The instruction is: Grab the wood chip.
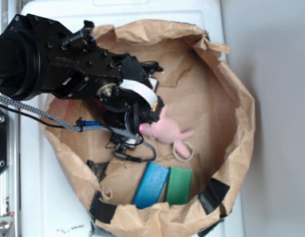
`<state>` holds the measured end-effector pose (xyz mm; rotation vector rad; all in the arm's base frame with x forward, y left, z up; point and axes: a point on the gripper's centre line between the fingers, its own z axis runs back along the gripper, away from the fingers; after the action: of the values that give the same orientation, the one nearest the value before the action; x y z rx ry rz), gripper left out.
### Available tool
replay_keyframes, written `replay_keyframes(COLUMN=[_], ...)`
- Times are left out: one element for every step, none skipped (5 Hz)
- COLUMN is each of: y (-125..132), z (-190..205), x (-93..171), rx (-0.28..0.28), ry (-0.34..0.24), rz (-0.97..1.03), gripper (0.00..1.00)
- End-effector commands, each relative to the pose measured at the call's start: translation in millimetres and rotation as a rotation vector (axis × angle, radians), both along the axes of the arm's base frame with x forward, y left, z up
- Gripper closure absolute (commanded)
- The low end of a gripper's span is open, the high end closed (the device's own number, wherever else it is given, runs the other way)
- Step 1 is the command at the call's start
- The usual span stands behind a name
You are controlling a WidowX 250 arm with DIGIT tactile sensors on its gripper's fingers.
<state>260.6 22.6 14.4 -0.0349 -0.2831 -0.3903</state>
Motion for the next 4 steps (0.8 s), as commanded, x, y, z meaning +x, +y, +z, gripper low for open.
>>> replay_keyframes(y=[-7, -7, -3, -1], z=[18, 36, 63, 88], x=[-1, 1, 3, 2], rx=[-0.03, -0.052, -0.072, -0.105], ry=[0.038, 0.053, 0.053, 0.08], rz=[0.005, 0.021, 0.044, 0.053], gripper=[1.0, 1.0, 1.0, 1.0])
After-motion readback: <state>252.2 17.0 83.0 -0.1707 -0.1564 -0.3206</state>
